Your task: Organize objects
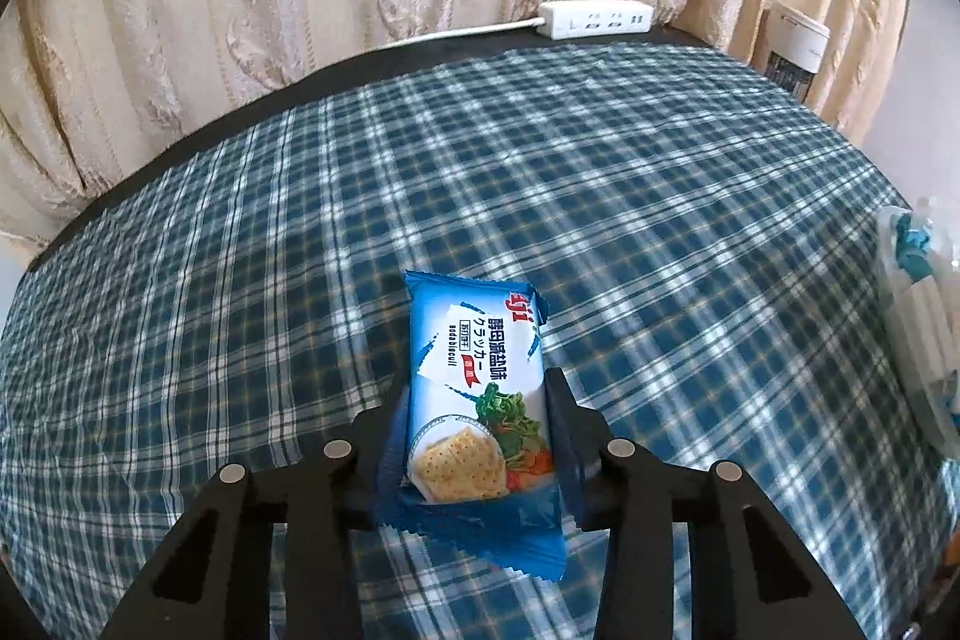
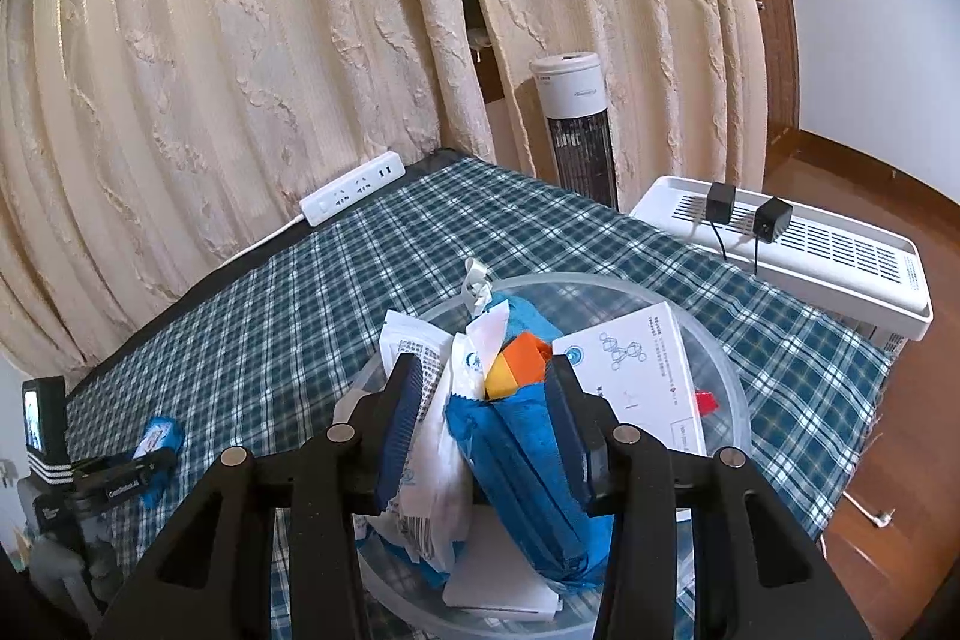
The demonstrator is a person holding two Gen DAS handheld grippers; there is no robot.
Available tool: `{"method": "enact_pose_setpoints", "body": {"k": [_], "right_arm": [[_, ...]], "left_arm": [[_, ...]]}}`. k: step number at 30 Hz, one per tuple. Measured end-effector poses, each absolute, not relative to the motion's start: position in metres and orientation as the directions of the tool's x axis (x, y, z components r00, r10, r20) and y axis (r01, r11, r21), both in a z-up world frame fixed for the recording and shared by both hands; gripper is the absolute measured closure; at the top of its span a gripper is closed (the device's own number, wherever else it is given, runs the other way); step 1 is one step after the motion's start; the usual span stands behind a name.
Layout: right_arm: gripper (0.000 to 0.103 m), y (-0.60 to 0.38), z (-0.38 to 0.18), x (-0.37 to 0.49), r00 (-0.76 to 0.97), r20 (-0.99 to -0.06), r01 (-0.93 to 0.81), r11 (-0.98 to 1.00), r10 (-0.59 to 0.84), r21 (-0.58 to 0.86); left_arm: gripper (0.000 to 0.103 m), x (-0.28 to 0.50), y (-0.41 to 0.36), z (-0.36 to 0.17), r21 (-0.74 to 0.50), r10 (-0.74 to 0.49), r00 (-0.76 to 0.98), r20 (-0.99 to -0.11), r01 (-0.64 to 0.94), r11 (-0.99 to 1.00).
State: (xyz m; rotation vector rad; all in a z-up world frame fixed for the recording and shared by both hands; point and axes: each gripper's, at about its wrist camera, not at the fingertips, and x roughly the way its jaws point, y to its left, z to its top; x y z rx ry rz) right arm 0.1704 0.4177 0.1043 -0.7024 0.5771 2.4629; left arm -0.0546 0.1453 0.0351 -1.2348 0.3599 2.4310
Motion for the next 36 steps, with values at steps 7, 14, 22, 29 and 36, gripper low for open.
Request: {"method": "enact_pose_setpoints", "body": {"k": [7,14,22,29,36], "right_arm": [[0.059,0.427,0.105,0.180,-0.740,-0.565,-0.585,-0.763,0.365,0.274],[0.059,0.440,0.100,0.190,-0.737,-0.567,-0.595,-0.751,0.367,0.287],[0.059,0.455,0.092,0.201,-0.737,-0.572,-0.596,-0.746,0.360,0.298],[0.059,0.463,0.084,0.210,-0.742,-0.580,-0.583,-0.751,0.336,0.311],[0.058,0.466,0.080,0.214,-0.749,-0.579,-0.571,-0.756,0.322,0.319]], "left_arm": [[0.059,-0.035,0.175,0.058,0.071,0.274,-0.558,-0.783,-0.519,-0.852],[0.059,-0.016,0.216,0.080,0.067,0.351,-0.541,-0.764,-0.608,-0.791],[0.059,0.005,0.281,0.095,0.050,0.437,-0.475,-0.764,-0.718,-0.694],[0.059,0.028,0.344,0.107,0.047,0.504,-0.410,-0.760,-0.809,-0.586],[0.059,0.048,0.393,0.105,0.053,0.531,-0.351,-0.771,-0.866,-0.497]]}}
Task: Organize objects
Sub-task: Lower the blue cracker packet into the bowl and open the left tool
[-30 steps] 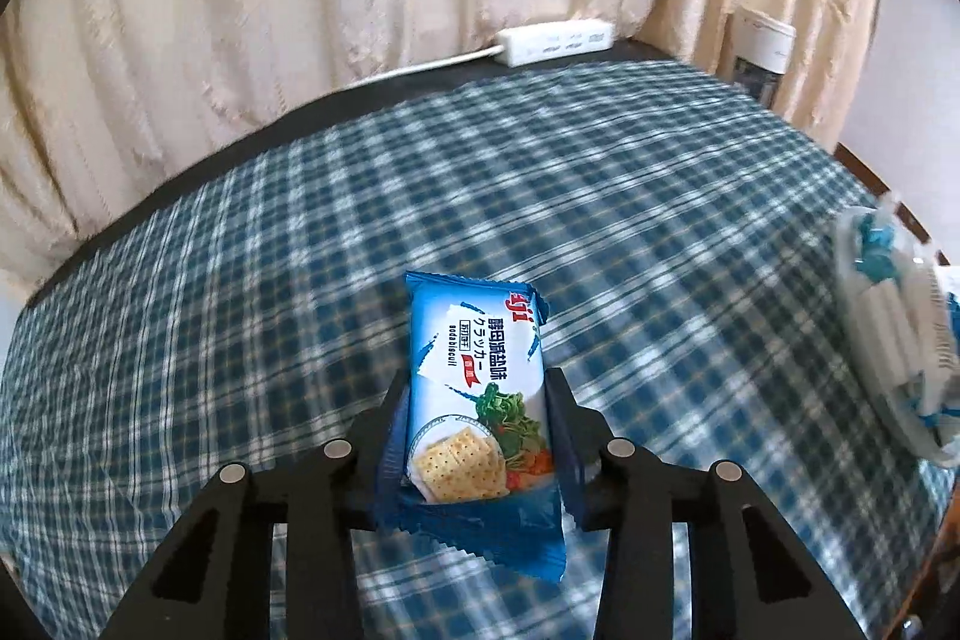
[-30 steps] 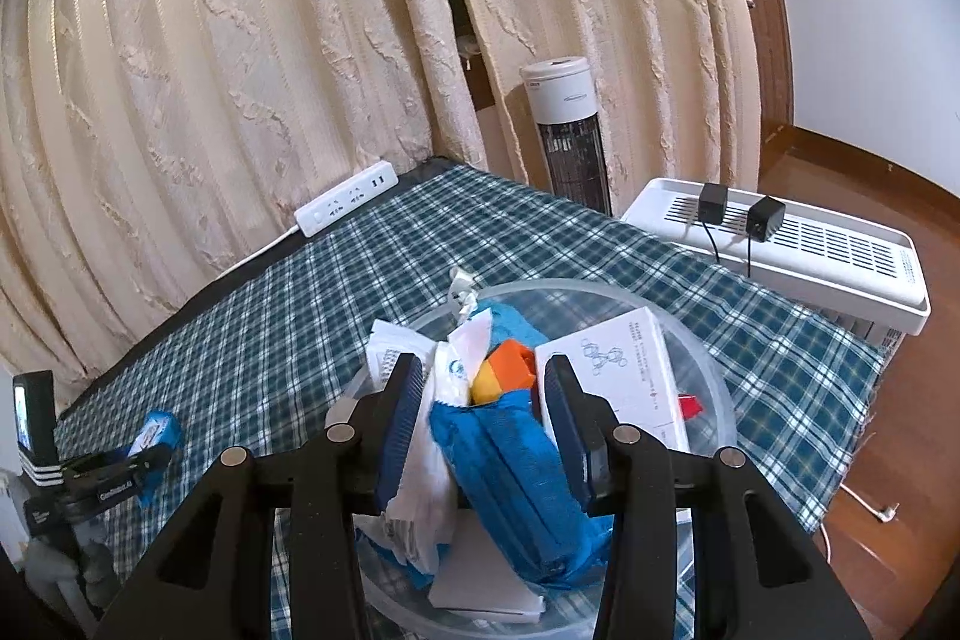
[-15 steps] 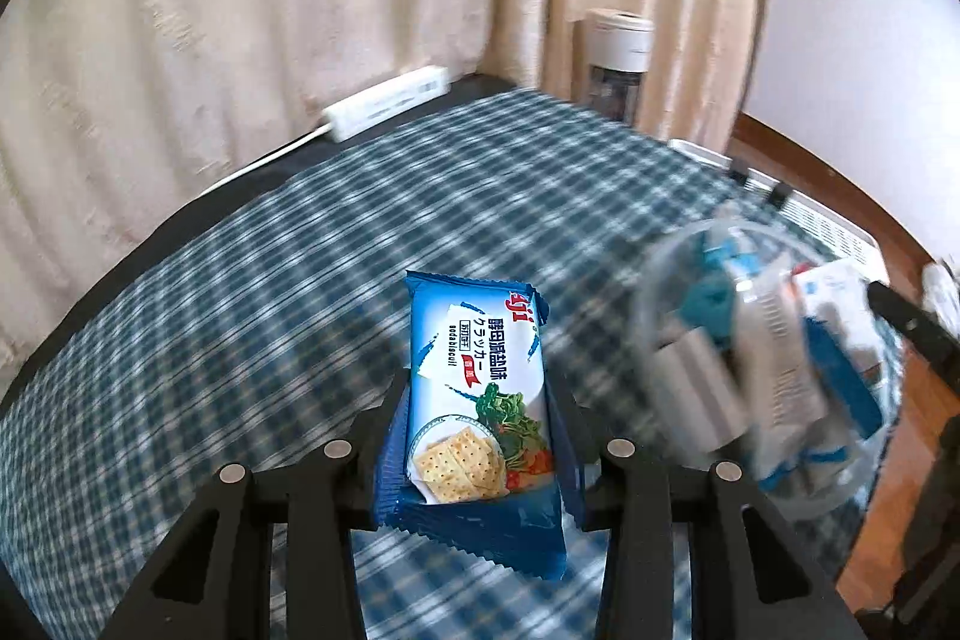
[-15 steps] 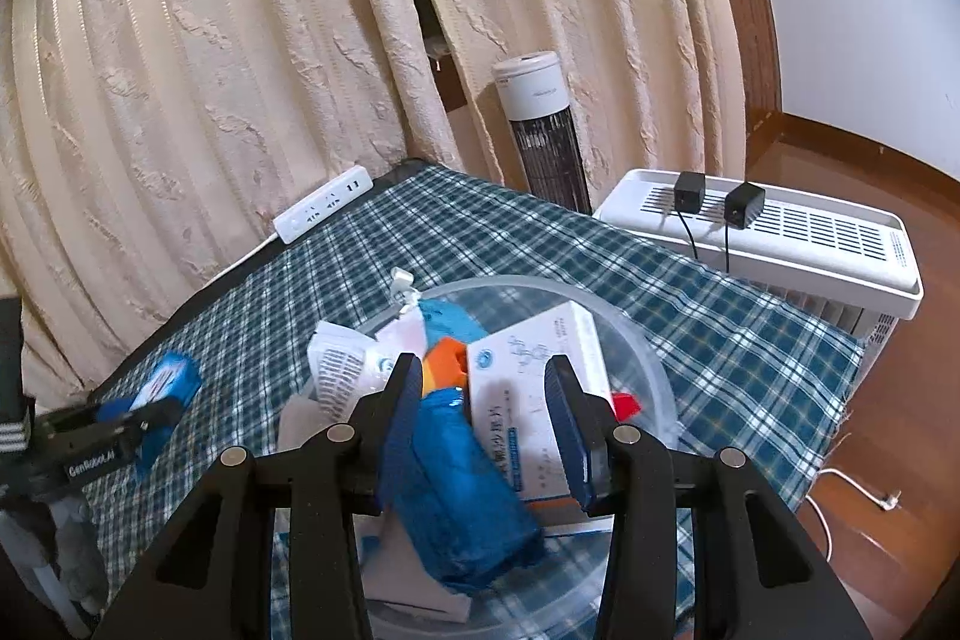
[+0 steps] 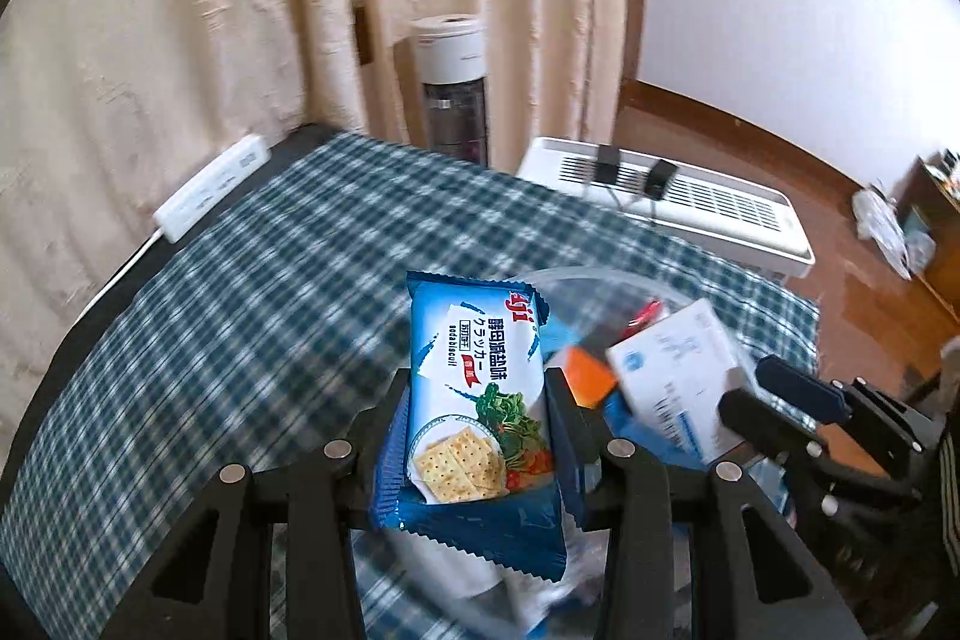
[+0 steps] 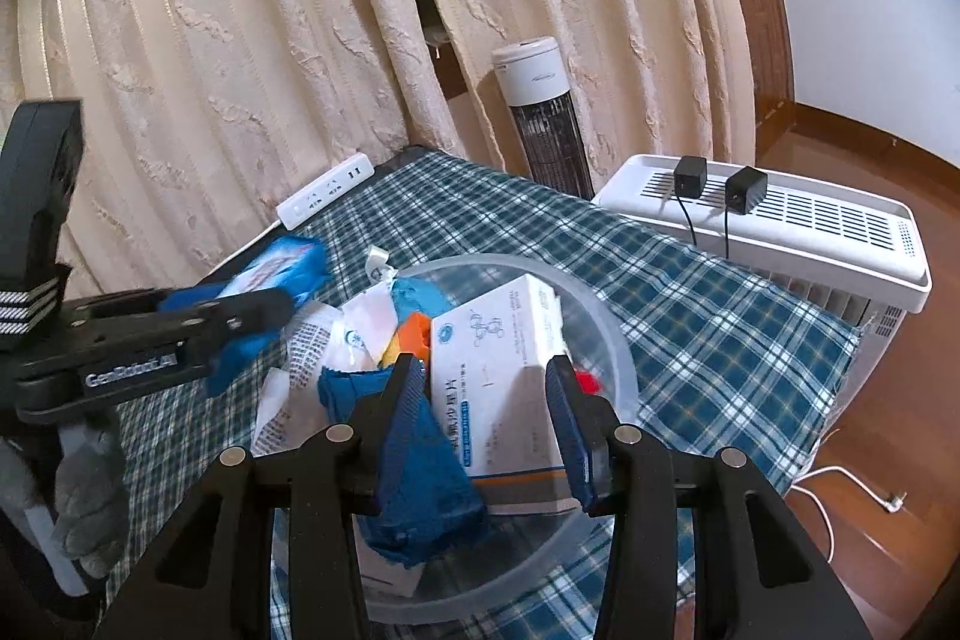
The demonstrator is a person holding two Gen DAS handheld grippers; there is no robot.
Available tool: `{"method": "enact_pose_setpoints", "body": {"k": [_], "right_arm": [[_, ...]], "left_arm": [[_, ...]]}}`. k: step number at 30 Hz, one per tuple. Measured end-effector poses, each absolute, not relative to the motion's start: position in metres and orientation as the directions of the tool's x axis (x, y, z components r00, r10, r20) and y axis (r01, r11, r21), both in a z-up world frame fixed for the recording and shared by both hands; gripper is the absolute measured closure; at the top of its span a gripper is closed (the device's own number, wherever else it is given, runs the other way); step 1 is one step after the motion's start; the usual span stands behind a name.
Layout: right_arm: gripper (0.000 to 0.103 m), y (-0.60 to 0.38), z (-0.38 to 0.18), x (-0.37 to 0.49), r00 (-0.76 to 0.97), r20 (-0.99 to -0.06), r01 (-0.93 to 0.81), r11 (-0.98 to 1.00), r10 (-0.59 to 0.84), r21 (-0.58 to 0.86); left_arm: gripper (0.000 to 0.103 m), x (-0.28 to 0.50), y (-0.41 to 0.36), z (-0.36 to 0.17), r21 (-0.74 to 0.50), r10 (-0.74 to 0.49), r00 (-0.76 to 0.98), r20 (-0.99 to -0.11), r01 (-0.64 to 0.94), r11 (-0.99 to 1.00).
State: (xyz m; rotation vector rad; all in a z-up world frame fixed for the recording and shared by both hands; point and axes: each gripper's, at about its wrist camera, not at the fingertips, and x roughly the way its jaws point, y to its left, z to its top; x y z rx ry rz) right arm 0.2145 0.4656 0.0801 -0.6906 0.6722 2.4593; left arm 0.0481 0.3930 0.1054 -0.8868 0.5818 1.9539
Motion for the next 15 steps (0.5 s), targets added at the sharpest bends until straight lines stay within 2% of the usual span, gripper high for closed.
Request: {"method": "enact_pose_setpoints", "body": {"k": [7,15], "right_arm": [[0.057,0.476,0.076,0.222,-0.751,-0.579,-0.576,-0.743,0.316,0.341],[0.057,0.483,0.073,0.225,-0.750,-0.581,-0.580,-0.735,0.315,0.351]], "left_arm": [[0.059,0.051,0.423,0.097,0.033,0.530,-0.299,-0.793,-0.891,-0.453],[0.059,0.046,0.446,0.087,-0.071,0.537,-0.174,-0.825,-0.912,-0.404]]}}
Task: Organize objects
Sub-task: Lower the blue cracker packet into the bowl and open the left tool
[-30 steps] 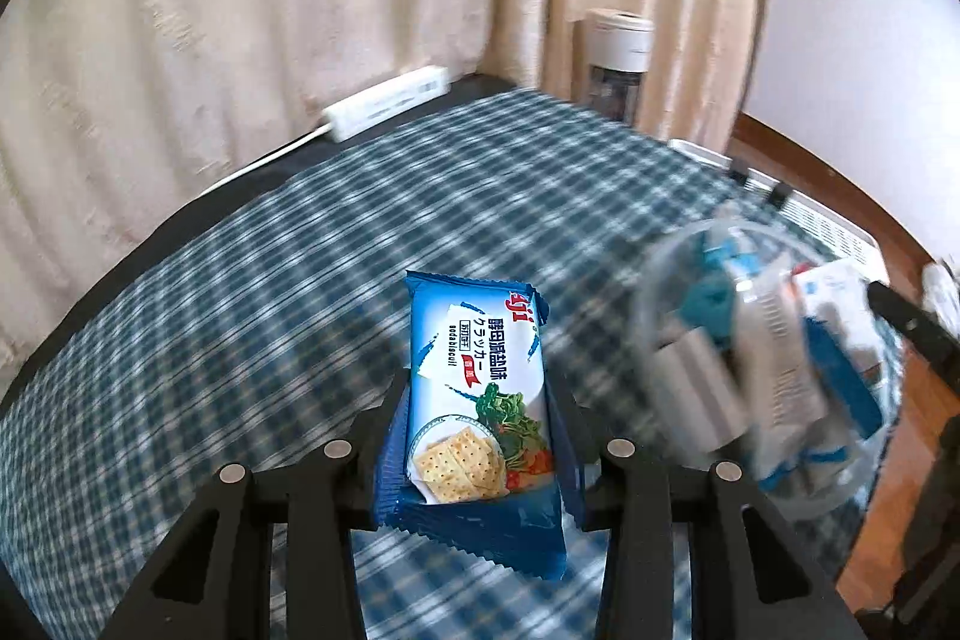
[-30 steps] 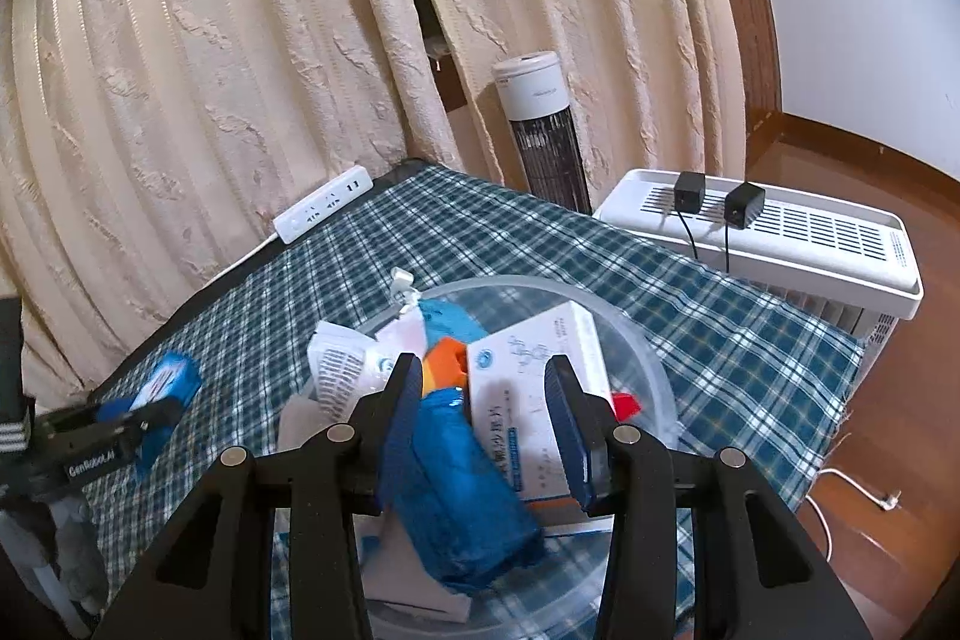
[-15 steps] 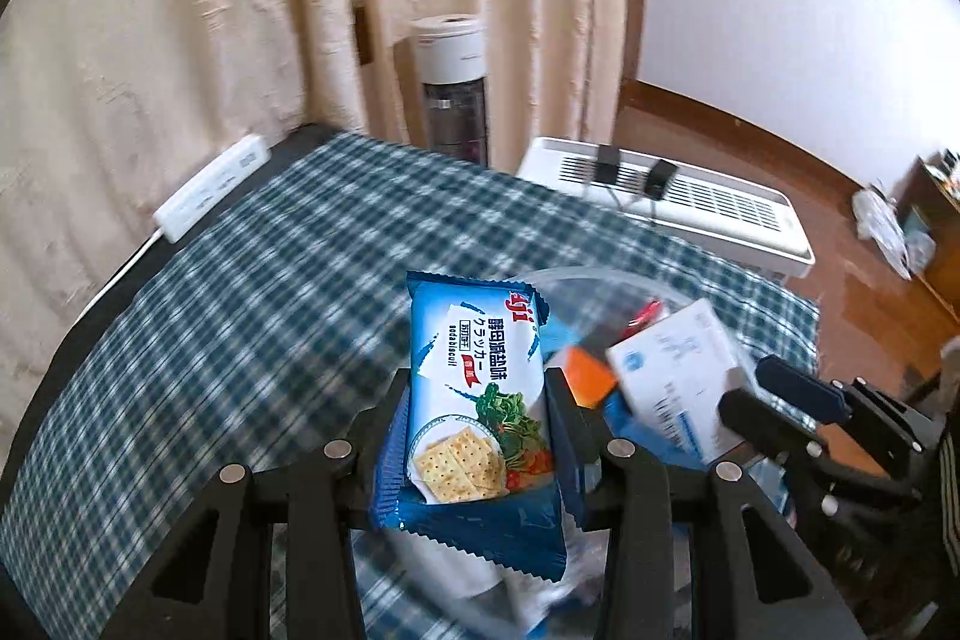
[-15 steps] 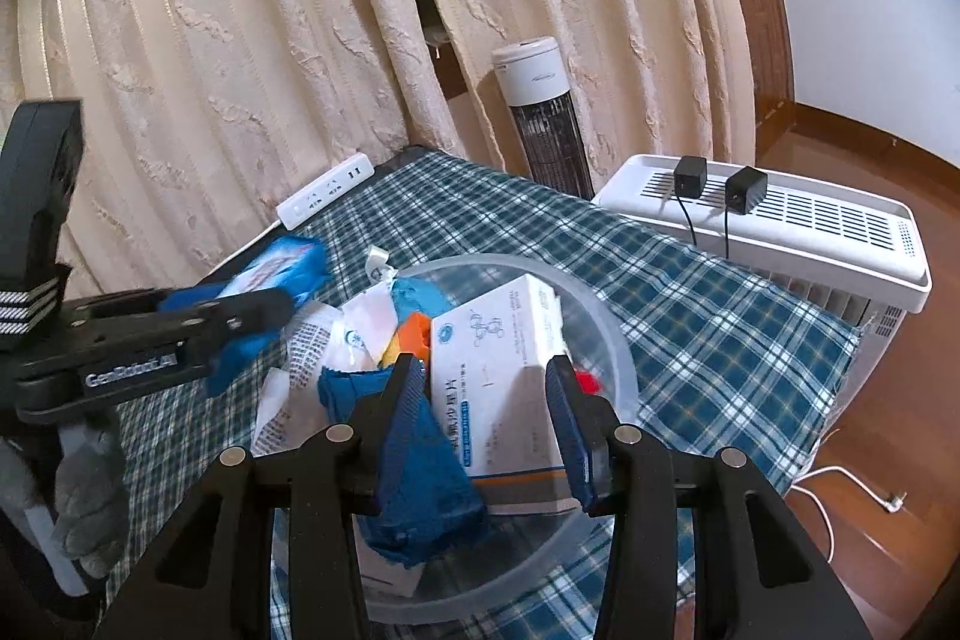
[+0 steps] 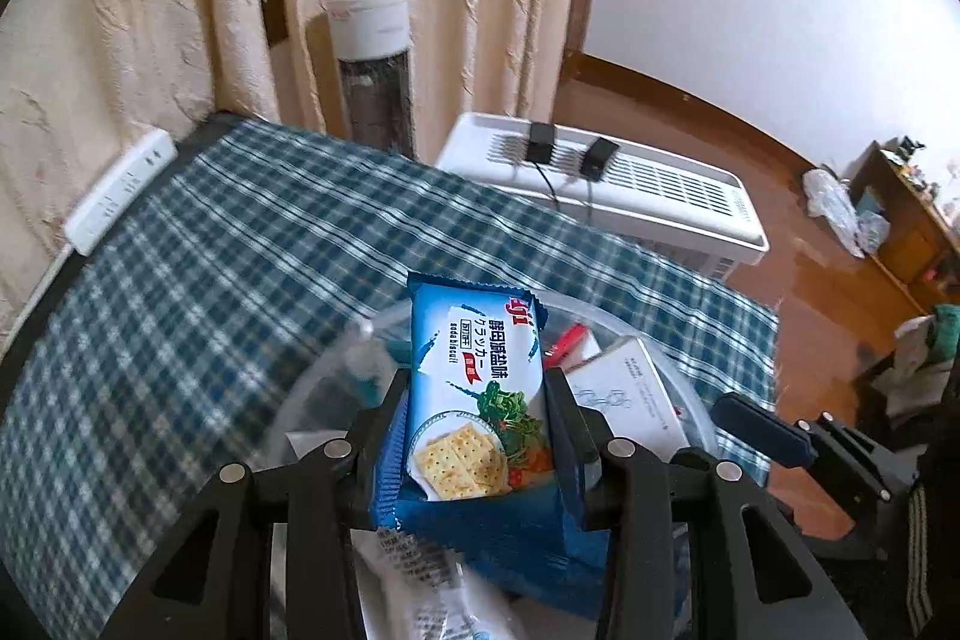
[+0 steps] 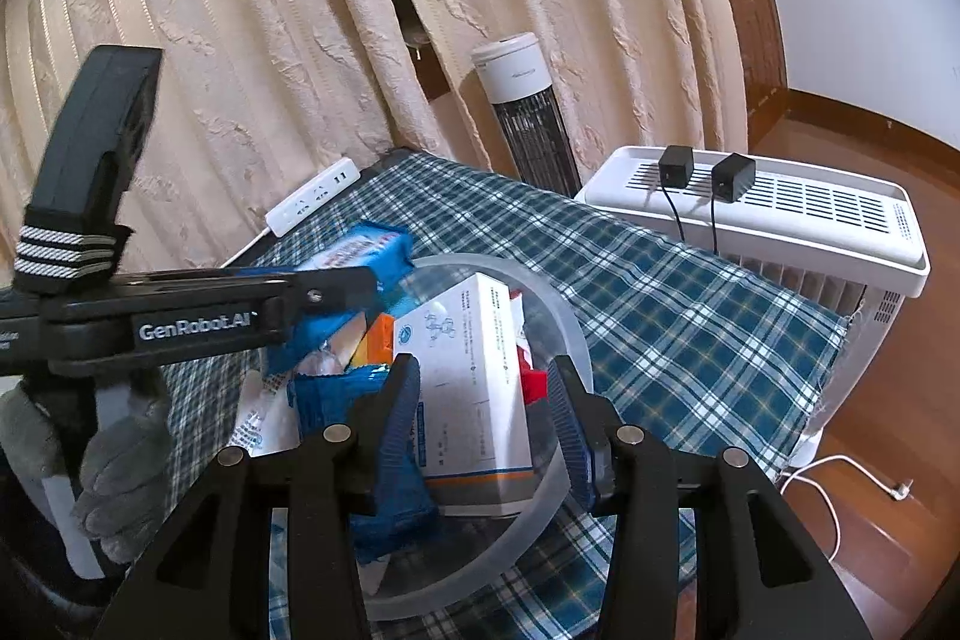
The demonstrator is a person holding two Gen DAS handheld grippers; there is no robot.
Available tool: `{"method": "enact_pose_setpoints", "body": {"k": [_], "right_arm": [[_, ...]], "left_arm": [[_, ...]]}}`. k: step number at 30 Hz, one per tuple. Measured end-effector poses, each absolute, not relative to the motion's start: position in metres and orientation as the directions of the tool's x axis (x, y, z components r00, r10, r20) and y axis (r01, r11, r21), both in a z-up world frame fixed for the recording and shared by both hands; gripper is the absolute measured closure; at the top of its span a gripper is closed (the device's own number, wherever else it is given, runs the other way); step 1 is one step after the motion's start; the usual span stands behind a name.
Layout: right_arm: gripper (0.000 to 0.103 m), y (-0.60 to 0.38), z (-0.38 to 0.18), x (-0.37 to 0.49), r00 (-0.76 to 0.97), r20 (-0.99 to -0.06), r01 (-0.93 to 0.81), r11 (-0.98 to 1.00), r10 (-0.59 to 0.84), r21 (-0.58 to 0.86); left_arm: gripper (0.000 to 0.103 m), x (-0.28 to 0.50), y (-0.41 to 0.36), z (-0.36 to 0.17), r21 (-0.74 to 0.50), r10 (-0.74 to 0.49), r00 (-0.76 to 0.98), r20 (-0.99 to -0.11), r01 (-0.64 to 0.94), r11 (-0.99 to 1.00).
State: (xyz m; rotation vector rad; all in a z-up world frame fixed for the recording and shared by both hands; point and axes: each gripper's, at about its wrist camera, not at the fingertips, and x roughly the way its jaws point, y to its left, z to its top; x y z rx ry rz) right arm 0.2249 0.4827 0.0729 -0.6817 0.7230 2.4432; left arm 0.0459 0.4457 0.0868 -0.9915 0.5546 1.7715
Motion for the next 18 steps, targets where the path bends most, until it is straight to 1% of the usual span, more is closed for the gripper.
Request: {"method": "enact_pose_setpoints", "body": {"k": [3,4,6,7,8,10,14,18], "right_arm": [[0.057,0.485,0.072,0.226,-0.749,-0.582,-0.583,-0.732,0.316,0.353],[0.057,0.486,0.072,0.227,-0.748,-0.582,-0.585,-0.730,0.318,0.353],[0.057,0.486,0.072,0.229,-0.748,-0.581,-0.588,-0.727,0.322,0.354],[0.057,0.487,0.072,0.230,-0.748,-0.580,-0.589,-0.726,0.323,0.356],[0.057,0.488,0.072,0.230,-0.748,-0.579,-0.589,-0.725,0.323,0.357],[0.057,0.488,0.073,0.230,-0.749,-0.578,-0.589,-0.725,0.324,0.358],[0.056,0.487,0.073,0.231,-0.749,-0.580,-0.587,-0.726,0.321,0.357],[0.052,0.486,0.074,0.231,-0.749,-0.580,-0.587,-0.727,0.321,0.356]], "left_arm": [[0.057,0.047,0.450,0.079,-0.068,0.521,-0.167,-0.837,-0.913,-0.403],[0.054,0.048,0.449,0.078,-0.066,0.520,-0.168,-0.838,-0.914,-0.401],[0.043,0.048,0.450,0.078,-0.070,0.515,-0.164,-0.842,-0.911,-0.405],[0.032,0.048,0.449,0.078,-0.069,0.515,-0.168,-0.840,-0.910,-0.409],[0.024,0.048,0.447,0.079,-0.067,0.518,-0.174,-0.837,-0.908,-0.414],[0.017,0.048,0.444,0.082,-0.063,0.524,-0.188,-0.831,-0.904,-0.423],[0.012,0.047,0.439,0.086,-0.062,0.533,-0.200,-0.822,-0.899,-0.434],[0.010,0.046,0.433,0.089,-0.055,0.535,-0.218,-0.816,-0.893,-0.447]]}}
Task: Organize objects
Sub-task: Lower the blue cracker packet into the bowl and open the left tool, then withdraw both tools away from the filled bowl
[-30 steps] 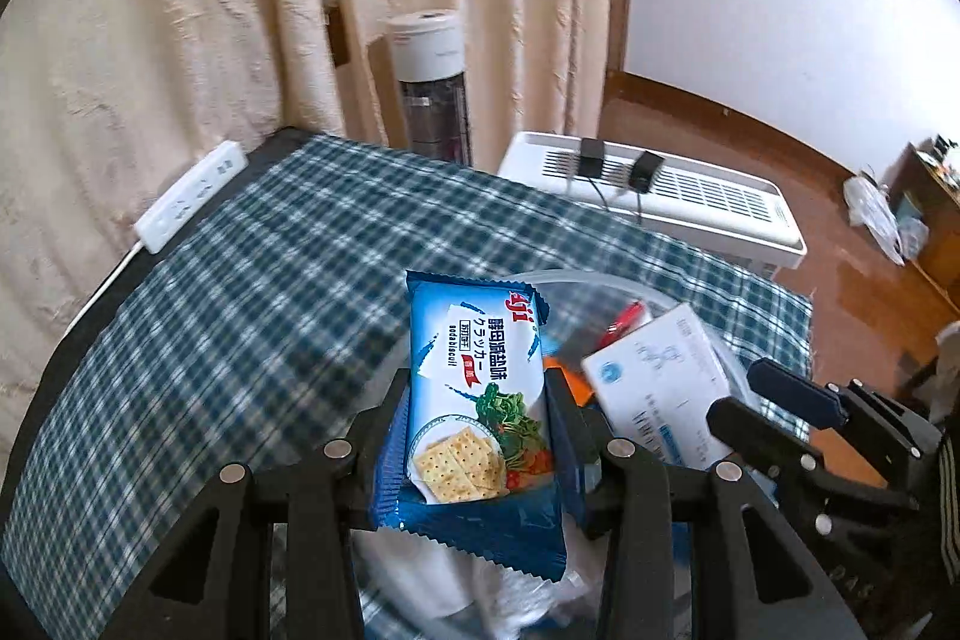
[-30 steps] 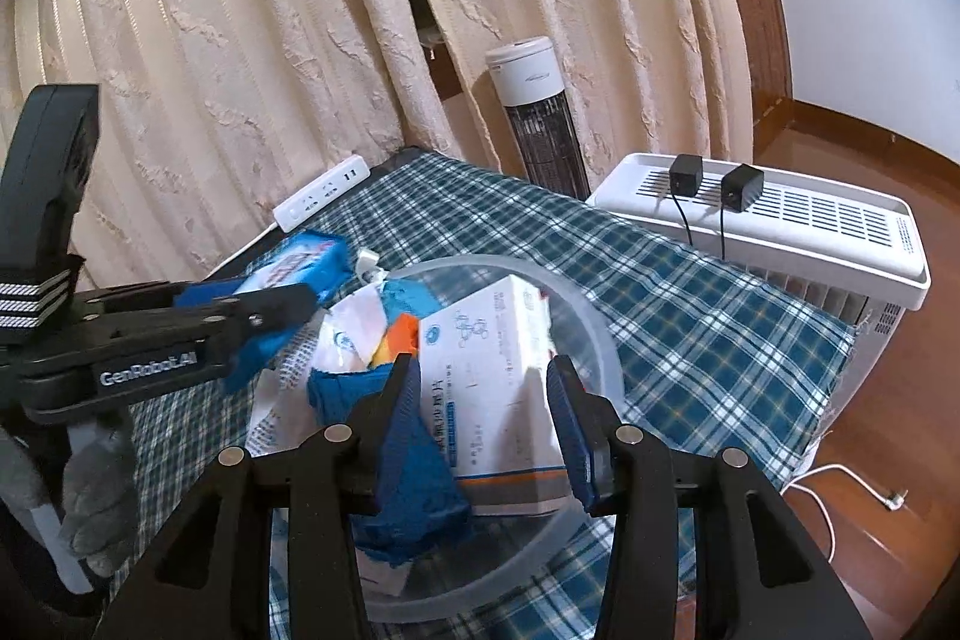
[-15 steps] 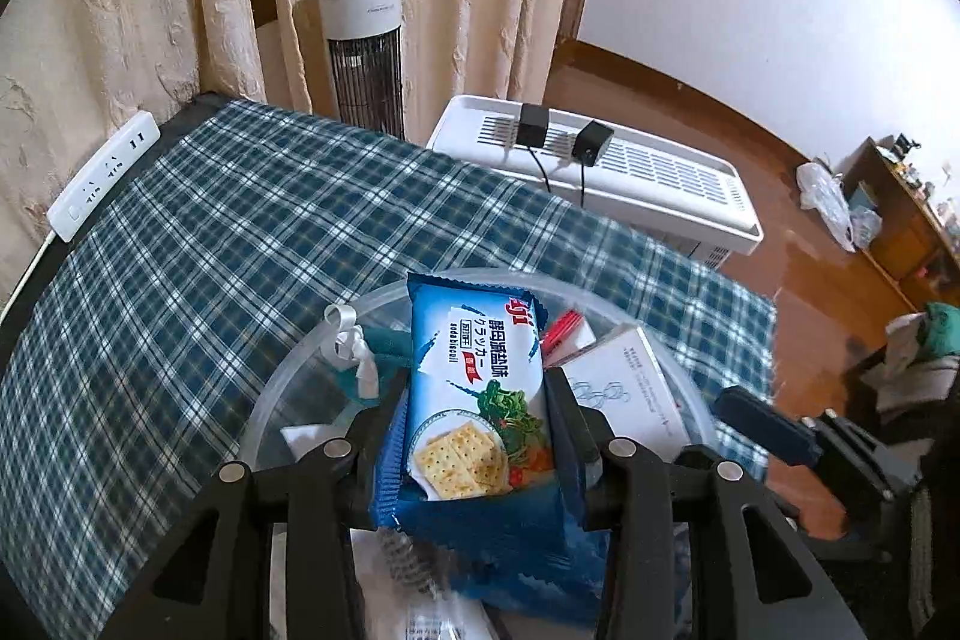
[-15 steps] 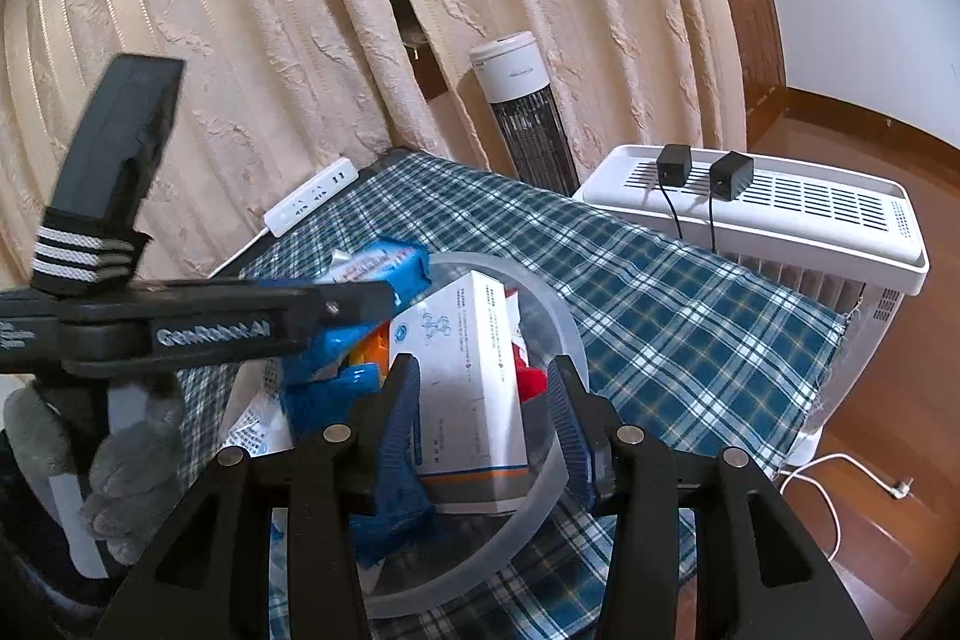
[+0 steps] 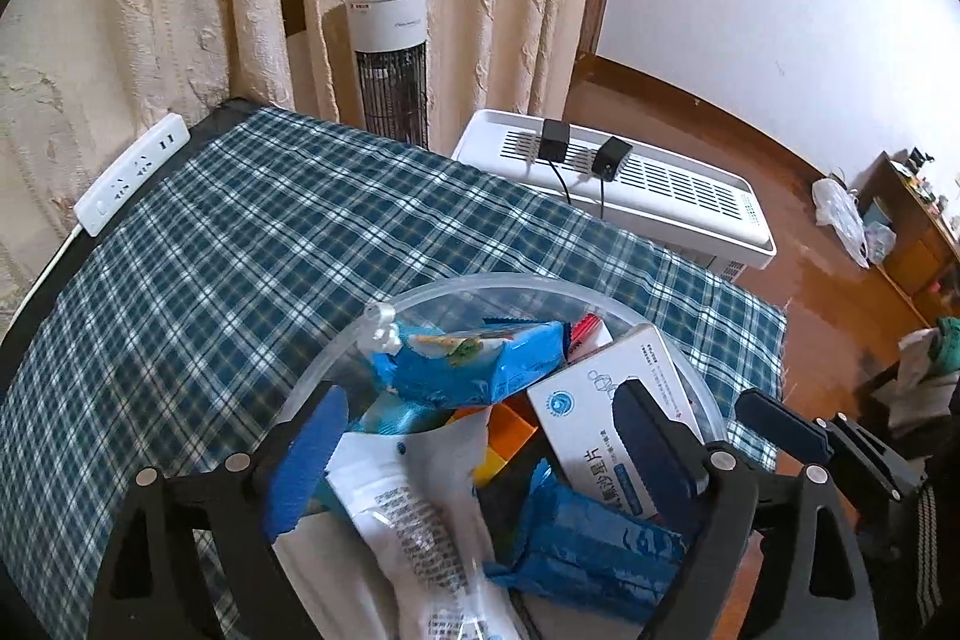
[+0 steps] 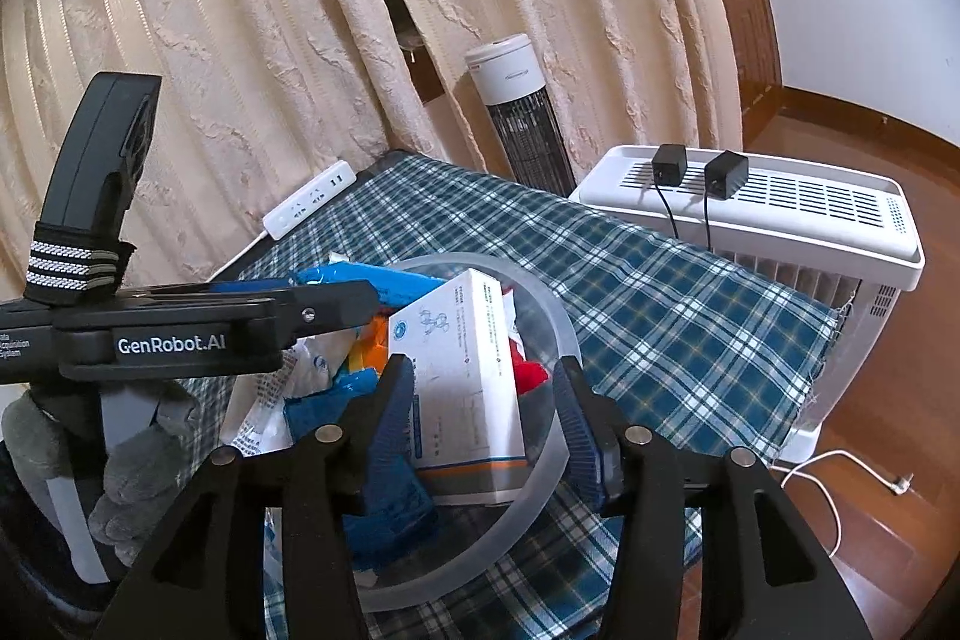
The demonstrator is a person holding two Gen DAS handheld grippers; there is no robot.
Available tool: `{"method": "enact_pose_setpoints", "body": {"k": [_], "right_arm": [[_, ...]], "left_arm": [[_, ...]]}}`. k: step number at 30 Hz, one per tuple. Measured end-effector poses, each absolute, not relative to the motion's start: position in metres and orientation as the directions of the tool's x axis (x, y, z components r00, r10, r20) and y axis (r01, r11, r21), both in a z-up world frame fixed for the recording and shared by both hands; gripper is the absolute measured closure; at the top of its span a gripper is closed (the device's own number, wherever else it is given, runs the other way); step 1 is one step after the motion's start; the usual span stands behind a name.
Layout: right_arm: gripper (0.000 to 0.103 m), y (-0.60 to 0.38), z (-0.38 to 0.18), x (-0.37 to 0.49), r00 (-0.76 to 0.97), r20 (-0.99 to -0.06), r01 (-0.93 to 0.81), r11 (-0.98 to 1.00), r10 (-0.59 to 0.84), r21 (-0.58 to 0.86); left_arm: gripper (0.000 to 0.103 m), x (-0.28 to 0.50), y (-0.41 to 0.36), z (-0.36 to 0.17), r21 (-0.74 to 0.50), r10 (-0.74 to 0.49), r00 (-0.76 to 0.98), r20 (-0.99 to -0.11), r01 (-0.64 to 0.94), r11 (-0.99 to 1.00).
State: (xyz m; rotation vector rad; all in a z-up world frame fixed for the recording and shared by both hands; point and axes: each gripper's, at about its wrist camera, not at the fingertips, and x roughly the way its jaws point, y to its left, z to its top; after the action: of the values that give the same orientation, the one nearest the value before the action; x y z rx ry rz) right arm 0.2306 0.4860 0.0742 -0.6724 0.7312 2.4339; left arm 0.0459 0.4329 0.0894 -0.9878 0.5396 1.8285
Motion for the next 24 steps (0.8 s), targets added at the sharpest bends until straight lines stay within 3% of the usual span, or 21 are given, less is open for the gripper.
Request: {"method": "enact_pose_setpoints", "body": {"k": [7,16,24], "right_arm": [[0.040,0.479,0.080,0.233,-0.750,-0.572,-0.590,-0.726,0.332,0.352],[0.023,0.455,0.093,0.239,-0.752,-0.566,-0.577,-0.753,0.338,0.317],[0.011,0.418,0.097,0.240,-0.727,-0.598,-0.563,-0.791,0.337,0.238]], "left_arm": [[0.000,0.049,0.409,0.105,0.011,0.545,-0.332,-0.770,-0.861,-0.509],[0.000,0.053,0.352,0.121,0.111,0.516,-0.523,-0.679,-0.767,-0.632],[0.000,0.065,0.313,0.109,0.154,0.466,-0.574,-0.673,-0.725,-0.671]]}}
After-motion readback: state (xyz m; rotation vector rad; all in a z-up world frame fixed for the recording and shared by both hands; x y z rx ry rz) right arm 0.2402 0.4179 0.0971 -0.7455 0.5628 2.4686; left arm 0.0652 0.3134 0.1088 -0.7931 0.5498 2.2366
